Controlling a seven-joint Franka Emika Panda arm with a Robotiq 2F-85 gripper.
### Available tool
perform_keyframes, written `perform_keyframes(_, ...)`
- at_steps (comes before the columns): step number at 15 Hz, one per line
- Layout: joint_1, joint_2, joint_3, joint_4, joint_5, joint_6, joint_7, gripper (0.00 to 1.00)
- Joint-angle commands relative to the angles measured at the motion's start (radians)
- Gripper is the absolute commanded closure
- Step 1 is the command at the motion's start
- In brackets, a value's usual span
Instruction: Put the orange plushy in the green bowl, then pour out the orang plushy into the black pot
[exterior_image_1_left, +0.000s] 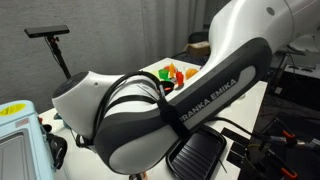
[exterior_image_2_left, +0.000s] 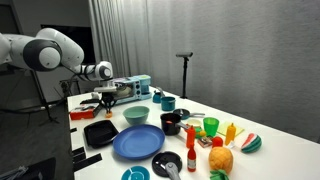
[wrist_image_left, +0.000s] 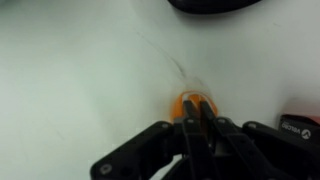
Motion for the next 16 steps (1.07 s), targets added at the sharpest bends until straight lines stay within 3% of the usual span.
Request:
perform_keyframes(1, -0.020, -0.024, -0.001, 0.024, 0.012, -0.035, -0.008, 1.00)
perform_keyframes(9, -0.087, -0.188, -0.038, 0.052, 0.046, -0.066, 0.186, 0.99)
perform_keyframes(16, -0.201, -0.381, -0.084, -0.122, 0.127, -0.036, 0.436, 0.99)
